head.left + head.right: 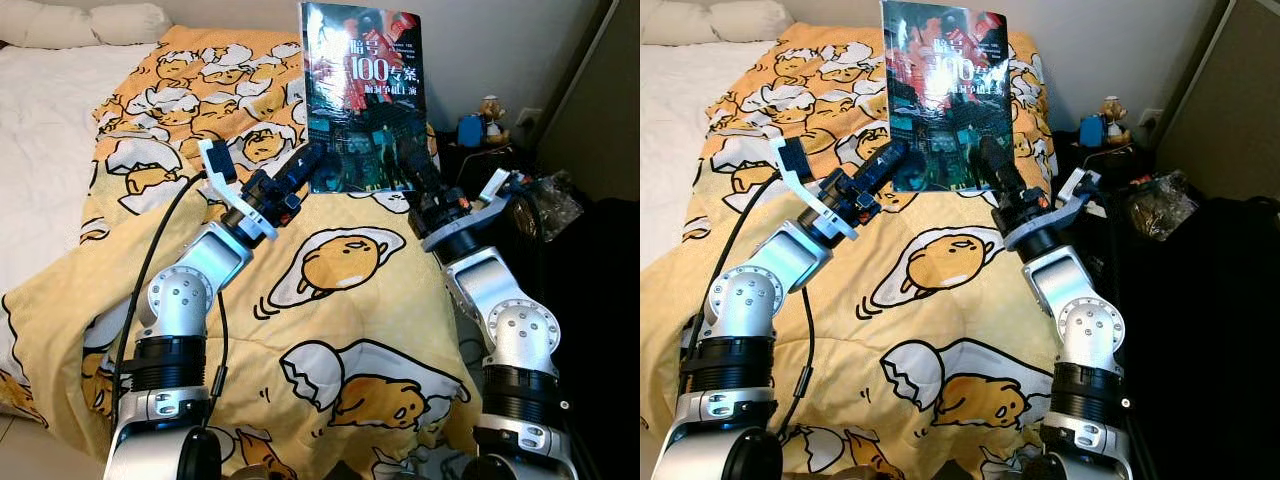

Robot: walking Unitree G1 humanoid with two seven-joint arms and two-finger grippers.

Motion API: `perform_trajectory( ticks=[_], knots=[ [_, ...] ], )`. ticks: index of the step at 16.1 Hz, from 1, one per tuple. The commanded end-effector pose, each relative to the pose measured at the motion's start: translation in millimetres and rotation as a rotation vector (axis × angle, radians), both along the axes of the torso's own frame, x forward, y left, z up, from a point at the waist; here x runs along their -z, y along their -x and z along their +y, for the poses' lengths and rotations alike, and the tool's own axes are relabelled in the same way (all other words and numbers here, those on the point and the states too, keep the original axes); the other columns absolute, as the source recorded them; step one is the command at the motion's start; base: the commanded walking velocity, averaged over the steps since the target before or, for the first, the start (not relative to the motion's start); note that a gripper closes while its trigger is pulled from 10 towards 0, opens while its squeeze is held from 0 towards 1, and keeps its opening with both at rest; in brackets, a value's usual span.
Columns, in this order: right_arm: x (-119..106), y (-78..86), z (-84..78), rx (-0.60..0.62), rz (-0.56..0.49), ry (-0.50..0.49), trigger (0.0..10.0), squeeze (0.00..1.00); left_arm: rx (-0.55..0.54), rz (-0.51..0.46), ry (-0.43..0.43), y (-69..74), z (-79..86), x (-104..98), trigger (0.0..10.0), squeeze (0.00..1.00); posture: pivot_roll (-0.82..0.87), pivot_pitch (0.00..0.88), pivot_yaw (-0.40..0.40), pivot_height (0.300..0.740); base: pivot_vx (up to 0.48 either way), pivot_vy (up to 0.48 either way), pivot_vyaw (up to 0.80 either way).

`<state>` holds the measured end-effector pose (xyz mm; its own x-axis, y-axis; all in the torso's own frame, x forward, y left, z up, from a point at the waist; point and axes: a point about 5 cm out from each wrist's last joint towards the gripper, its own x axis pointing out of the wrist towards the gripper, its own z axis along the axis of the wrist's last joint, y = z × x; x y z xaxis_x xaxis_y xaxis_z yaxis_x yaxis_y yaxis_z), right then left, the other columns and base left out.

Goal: Clean up the room

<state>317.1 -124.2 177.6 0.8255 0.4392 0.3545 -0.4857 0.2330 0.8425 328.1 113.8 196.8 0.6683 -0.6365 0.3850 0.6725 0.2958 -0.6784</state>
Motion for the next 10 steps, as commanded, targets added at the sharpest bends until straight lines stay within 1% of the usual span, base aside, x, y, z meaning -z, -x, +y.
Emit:
perform_trajectory(
  ticks=[1,3,4,5,10],
  knots=[
    [-4.0,2.8,6.1,-0.044,-0.032,0.025,1.5,0.00,-0.003,-0.046,0.011,-1.9,1.6,-8.4,0.0,0.00,-0.07,0.000,0.066,0.740,0.000,0.000,0.00],
    [-3.9,3.4,8.1,-0.054,-0.038,0.035,1.2,0.00,-0.001,-0.045,0.007,-1.9,0.5,-7.6,0.0,0.00,-0.07,0.000,0.068,0.740,0.000,0.000,0.00],
    [-3.2,3.5,7.6,-0.052,-0.035,0.035,0.8,0.00,-0.001,-0.045,0.005,-2.2,0.3,-7.6,0.0,0.00,-0.07,0.000,0.068,0.740,0.000,0.000,0.00],
    [-2.7,3.6,6.5,-0.047,-0.032,0.034,0.0,0.00,0.000,-0.045,0.004,-2.6,0.5,-7.8,0.0,0.00,-0.07,0.000,0.069,0.740,0.000,0.000,0.00],
    [-1.5,4.2,1.8,-0.032,-0.032,0.041,0.0,0.00,0.002,-0.045,-0.007,-4.2,1.9,-7.5,0.0,0.00,-0.08,0.000,0.075,0.740,0.000,0.000,0.00]
  ],
)
